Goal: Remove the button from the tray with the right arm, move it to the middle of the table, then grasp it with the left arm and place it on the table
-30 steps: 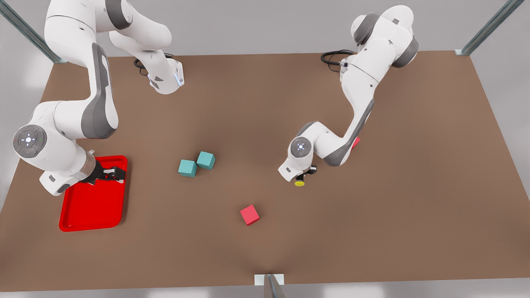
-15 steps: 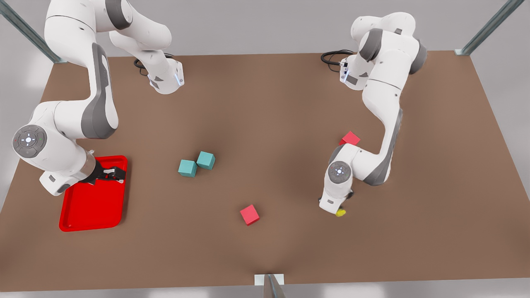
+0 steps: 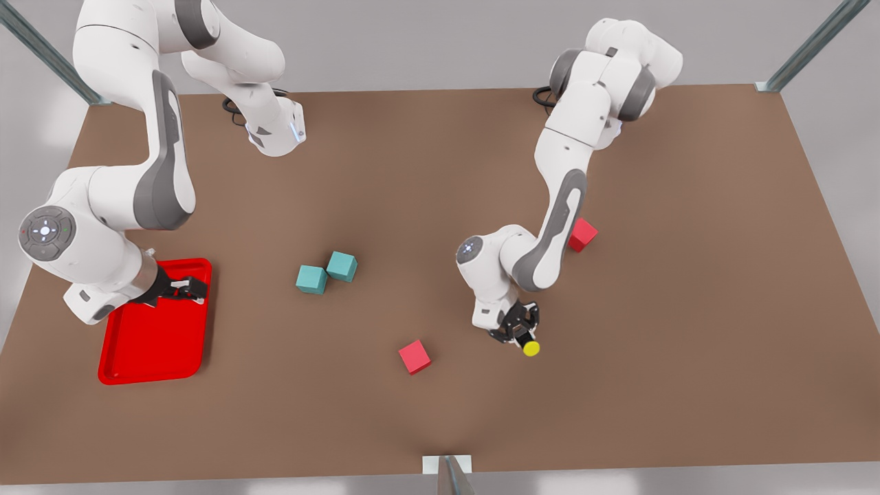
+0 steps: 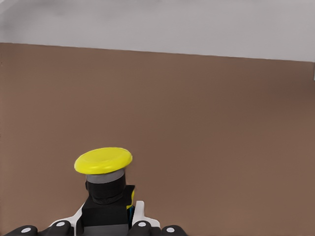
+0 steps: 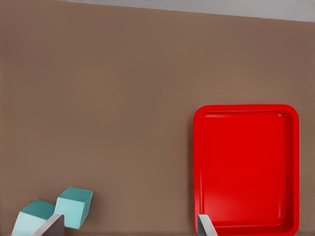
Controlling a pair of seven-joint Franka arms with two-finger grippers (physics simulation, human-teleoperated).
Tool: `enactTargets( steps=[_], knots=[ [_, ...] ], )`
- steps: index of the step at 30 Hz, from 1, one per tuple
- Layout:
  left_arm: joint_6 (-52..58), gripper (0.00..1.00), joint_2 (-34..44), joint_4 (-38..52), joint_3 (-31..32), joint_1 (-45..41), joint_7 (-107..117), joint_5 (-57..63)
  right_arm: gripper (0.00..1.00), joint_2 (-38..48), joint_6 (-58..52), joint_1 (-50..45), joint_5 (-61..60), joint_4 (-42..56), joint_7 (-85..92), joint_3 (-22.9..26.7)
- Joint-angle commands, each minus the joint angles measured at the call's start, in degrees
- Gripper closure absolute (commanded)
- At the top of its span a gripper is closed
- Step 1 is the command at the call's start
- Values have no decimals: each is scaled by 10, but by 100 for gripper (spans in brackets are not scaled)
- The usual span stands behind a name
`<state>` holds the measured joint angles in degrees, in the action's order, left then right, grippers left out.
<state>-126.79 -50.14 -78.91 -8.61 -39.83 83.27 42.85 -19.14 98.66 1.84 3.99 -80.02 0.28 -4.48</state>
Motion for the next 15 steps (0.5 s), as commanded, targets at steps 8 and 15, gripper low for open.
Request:
enactTargets(
  steps=[8,15],
  knots=[
    [3,65,-47,11,-42,-37,514,2,0,1,0,-1,0,0,1,0],
    [8,65,-80,11,-126,-112,517,9,0,1,-1,-3,0,0,1,0]
  ],
)
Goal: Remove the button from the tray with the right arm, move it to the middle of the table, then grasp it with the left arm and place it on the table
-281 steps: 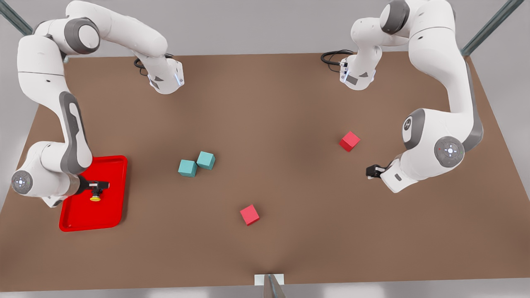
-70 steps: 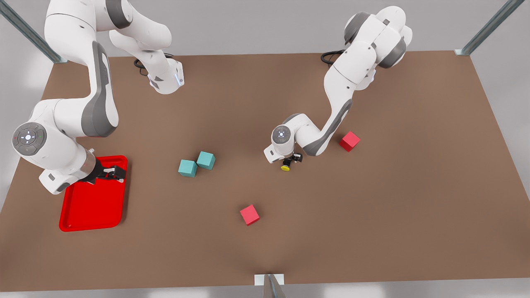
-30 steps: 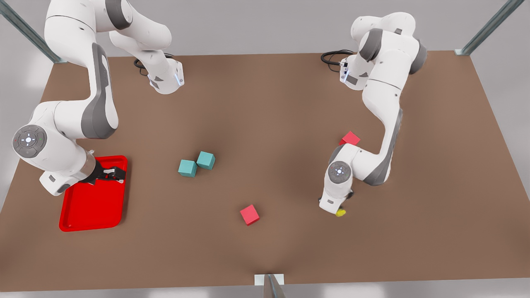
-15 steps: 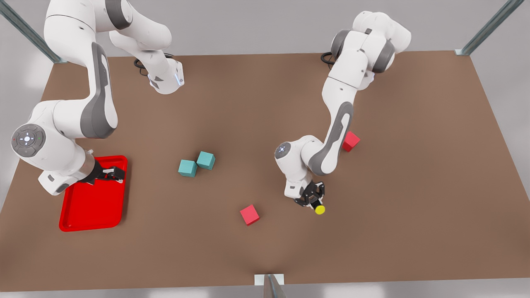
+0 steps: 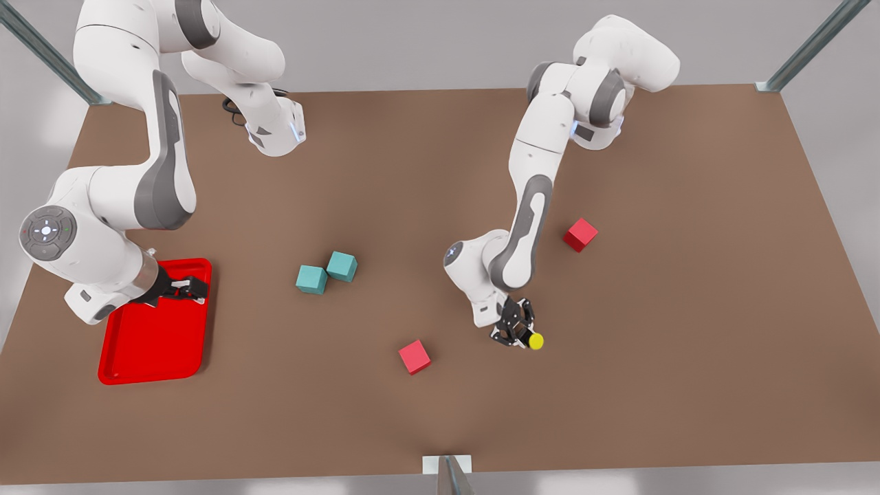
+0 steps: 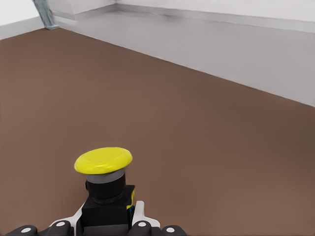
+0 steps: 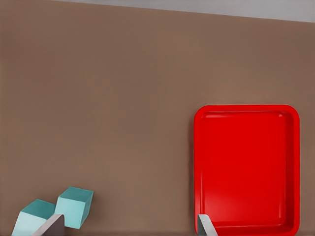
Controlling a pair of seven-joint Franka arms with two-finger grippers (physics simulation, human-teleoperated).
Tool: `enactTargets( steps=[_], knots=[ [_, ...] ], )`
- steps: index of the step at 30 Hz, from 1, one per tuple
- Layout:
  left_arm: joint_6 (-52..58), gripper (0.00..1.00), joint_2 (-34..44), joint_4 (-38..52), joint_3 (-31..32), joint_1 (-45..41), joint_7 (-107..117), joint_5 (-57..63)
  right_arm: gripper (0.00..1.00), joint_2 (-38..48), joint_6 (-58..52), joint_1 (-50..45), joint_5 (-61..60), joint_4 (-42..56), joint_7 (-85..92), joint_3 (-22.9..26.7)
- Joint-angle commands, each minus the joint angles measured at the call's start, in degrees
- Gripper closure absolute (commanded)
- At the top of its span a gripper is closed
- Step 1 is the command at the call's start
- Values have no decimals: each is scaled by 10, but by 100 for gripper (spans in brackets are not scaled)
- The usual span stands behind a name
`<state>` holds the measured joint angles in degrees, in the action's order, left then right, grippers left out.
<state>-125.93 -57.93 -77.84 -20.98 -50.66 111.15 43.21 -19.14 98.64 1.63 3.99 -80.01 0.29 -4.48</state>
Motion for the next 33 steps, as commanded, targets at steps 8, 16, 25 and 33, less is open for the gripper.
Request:
enactTargets(
  steps=[8,16,25,33],
  knots=[
    [24,65,-32,-1,-34,-37,238,39,0,2,-1,4,0,0,1,0],
    [30,64,-35,-1,-35,-43,234,56,0,2,-1,0,0,0,1,0],
    [42,62,-45,-2,-35,-48,235,70,0,2,-1,1,0,0,1,0],
    [54,0,-47,-2,-35,-52,234,81,0,2,-1,3,0,0,1,0]
  ],
)
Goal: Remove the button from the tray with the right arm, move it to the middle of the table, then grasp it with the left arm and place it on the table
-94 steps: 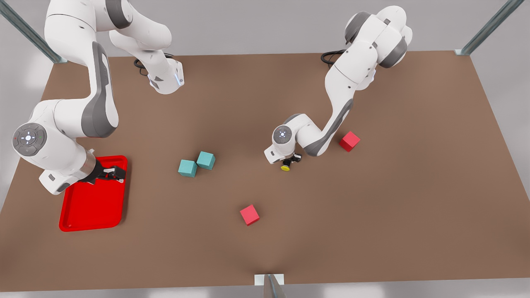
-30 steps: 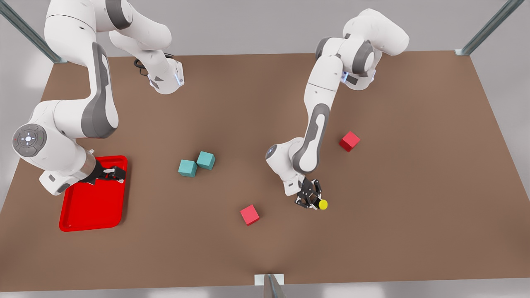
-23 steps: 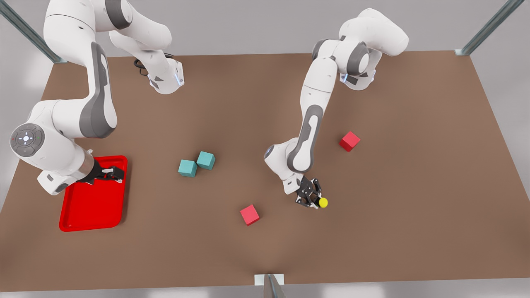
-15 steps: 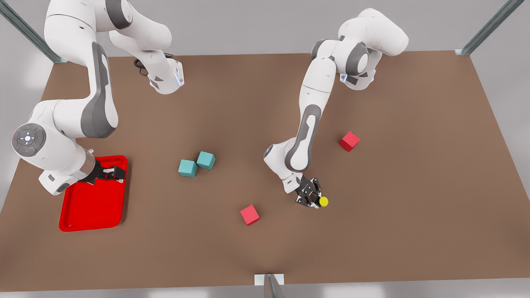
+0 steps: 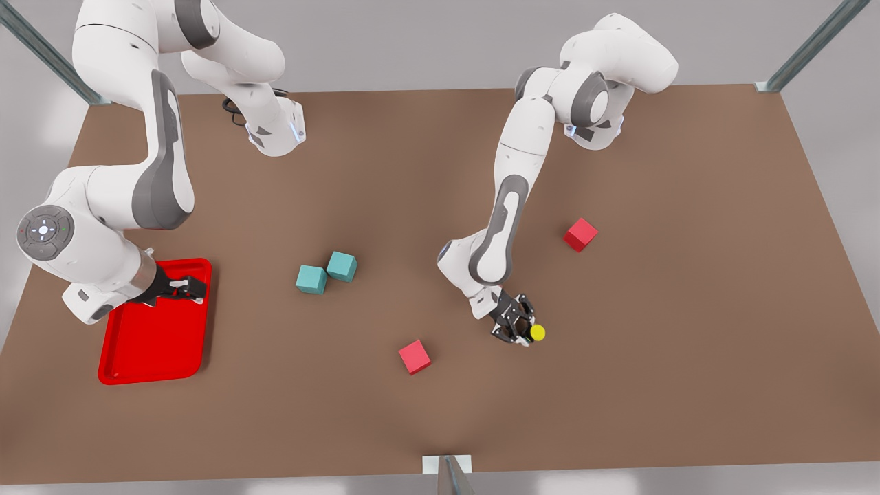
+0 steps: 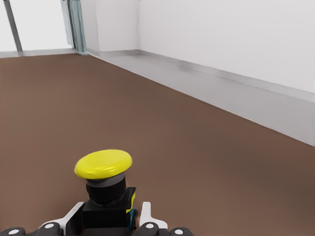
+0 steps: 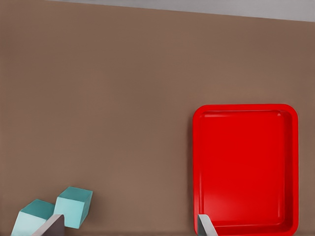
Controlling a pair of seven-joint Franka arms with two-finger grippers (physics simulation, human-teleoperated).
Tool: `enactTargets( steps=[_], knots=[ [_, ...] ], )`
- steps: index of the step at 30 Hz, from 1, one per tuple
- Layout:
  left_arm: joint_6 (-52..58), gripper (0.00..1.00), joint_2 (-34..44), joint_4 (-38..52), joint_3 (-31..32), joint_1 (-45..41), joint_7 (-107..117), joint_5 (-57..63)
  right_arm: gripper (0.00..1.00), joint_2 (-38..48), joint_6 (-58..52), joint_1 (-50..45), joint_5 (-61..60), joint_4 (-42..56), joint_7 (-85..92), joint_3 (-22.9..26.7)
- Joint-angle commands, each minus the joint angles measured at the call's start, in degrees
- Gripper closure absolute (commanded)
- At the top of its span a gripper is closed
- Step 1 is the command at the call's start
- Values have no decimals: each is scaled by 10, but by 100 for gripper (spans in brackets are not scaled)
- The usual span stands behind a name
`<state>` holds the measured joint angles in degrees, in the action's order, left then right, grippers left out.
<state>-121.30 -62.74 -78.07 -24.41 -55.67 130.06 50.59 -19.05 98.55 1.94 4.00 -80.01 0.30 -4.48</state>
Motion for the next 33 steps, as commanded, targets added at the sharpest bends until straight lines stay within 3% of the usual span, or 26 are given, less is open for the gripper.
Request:
enactTargets(
  steps=[1,7,14,16,18,20,21,24,26,27,31,33],
  knots=[
    [8,0,1,0,0,-1,45,7,0,1,0,0,0,0,1,0],
    [12,0,35,1,0,1,-2,14,0,1,0,-2,0,0,1,0],
    [43,0,212,-26,11,46,-291,-65,0,1,1,0,0,0,1,0],
    [58,0,296,-45,121,145,-477,-158,0,1,1,-2,0,0,1,0],
    [156,0,379,-46,238,278,-750,-281,0,1,1,-1,0,-1,1,0],
    [263,0,422,-40,314,381,-1020,-375,0,-1,2,-1,-1,0,0,0],
    [302,0,450,-41,317,423,-1185,-442,0,-6,19,0,-5,1,0,0],
    [378,0,517,-50,319,532,-1326,-547,0,-18,30,-4,-6,-6,-12,1],
    [290,0,608,-154,319,556,-1326,-545,0,-18,30,11,-5,-6,-6,3],
    [252,0,604,-168,318,556,-1315,-542,0,-16,34,45,-8,0,-3,1],
    [248,0,574,-133,317,557,-1311,-540,0,-11,28,23,-6,1,-10,-4],
    [249,0,574,-130,317,551,-1309,-540,0,42,2,23,-7,-16,-14,-27]
  ],
)
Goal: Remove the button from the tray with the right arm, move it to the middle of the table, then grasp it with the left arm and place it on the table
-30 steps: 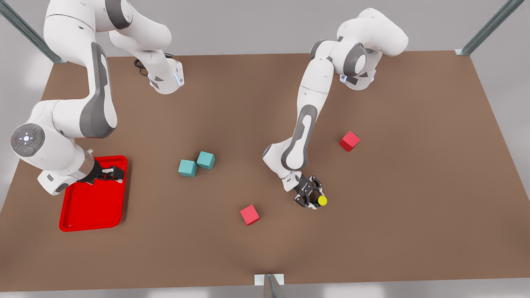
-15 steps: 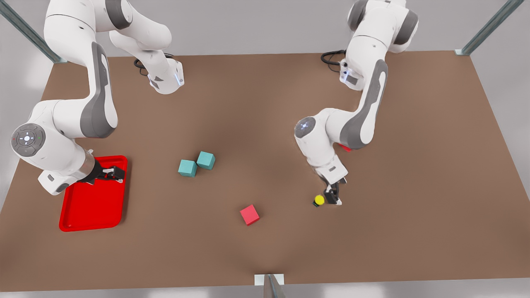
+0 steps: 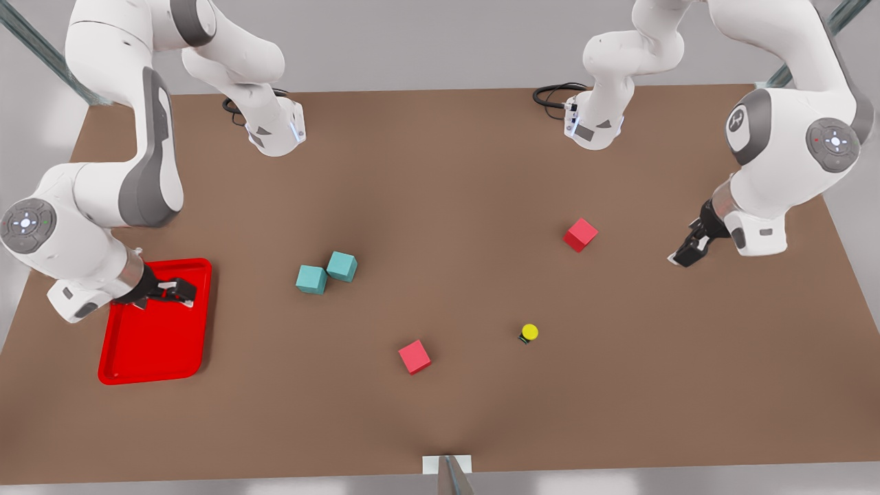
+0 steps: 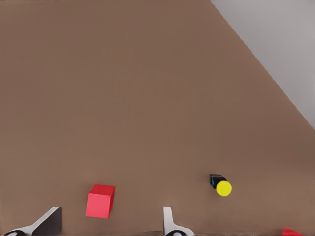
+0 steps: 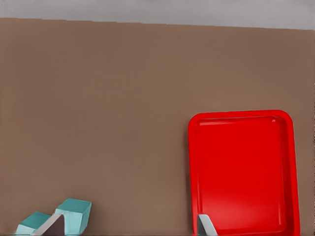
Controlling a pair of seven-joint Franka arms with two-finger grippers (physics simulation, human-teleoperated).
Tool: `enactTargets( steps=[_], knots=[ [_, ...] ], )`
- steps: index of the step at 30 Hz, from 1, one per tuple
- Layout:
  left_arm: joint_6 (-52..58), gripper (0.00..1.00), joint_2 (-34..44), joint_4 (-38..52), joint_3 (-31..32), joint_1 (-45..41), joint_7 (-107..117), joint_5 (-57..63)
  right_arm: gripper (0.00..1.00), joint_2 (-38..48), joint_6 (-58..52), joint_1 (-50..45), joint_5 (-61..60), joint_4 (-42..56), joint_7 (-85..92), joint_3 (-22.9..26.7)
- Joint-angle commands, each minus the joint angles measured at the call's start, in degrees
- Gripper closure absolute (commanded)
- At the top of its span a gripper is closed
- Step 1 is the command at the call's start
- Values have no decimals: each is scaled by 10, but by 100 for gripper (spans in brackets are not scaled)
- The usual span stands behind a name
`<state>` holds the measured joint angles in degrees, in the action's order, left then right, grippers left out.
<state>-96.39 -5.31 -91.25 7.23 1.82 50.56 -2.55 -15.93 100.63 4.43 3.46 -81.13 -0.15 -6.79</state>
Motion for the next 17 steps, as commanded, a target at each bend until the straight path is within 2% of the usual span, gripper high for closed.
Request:
enactTargets(
  steps=[1,3,17],
  knots=[
    [0,0,-1,3,1,-24,-514,-9,0,34,-32,-2,1,-4,-23,-17],
    [0,0,-8,12,1,-23,-514,-9,0,52,-42,-2,5,-6,-35,-38],
    [-1,0,-53,48,-1,-26,-514,-4,0,32,-40,-7,7,3,-44,-38]
  ],
)
